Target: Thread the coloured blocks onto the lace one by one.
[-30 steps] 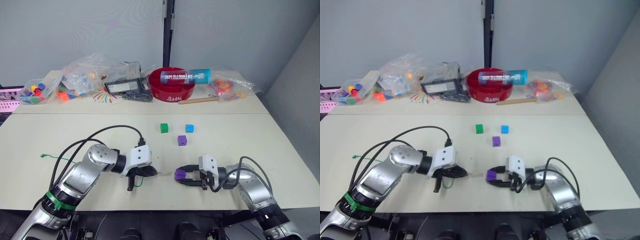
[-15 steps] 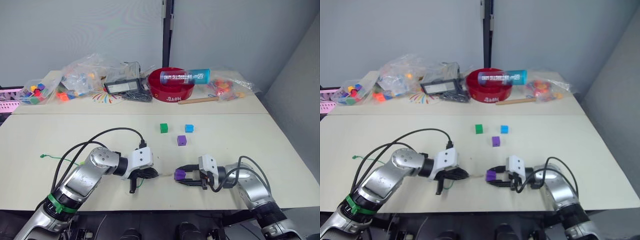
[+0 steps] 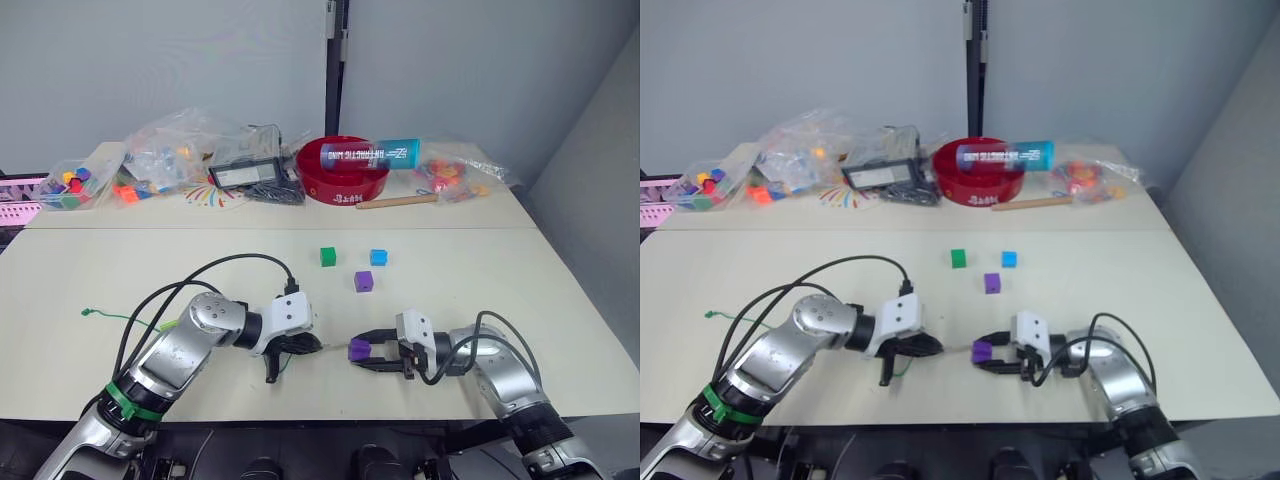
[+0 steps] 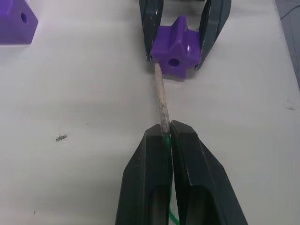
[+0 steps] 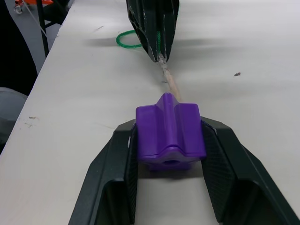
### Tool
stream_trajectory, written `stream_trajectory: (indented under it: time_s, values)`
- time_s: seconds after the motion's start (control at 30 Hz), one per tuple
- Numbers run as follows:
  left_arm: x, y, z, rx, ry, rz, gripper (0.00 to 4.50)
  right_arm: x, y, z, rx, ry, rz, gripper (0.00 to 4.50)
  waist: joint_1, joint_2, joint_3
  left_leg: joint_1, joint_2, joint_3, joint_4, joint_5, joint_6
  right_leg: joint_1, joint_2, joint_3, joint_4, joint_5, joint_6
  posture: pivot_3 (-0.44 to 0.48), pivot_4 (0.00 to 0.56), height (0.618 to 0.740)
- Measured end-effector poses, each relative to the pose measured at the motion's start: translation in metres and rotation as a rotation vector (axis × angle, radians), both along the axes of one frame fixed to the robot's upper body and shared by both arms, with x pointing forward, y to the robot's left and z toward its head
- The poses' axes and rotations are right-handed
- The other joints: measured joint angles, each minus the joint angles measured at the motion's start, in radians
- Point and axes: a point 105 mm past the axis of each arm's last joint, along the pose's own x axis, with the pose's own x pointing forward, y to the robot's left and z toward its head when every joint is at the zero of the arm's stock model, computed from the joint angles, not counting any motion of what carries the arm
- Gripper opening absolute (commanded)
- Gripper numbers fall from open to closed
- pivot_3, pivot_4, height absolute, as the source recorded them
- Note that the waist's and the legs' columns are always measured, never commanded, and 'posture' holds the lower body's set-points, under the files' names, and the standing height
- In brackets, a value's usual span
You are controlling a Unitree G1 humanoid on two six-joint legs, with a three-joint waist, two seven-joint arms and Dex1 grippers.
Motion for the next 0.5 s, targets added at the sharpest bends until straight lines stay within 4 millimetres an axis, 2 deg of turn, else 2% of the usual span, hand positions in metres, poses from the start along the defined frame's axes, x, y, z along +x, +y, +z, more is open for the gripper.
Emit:
stream_trajectory:
  time_s: [0.3,0.5]
  values:
    - [0.001,-0.001,0.000,0.012,-0.005,-0.017,0.03,0.001,0.002,0.000,-0.019,-0.004,-0.008,1.38,-0.004,0.000,0.000,0.010,0.001,0.000,-0.004,0.000,0.000,0.010,0.001,0.000,-0.004,-0.001,0.002,0.000,0.150,0.740]
    - [-0.003,0.014,0.004,0.041,-0.004,-0.025,0.03,0.001,0.001,0.000,-0.018,-0.005,-0.013,1.38,-0.005,0.000,0.000,0.010,0.001,0.000,-0.004,0.000,0.000,0.010,0.001,0.000,-0.004,-0.001,0.001,0.000,0.150,0.740]
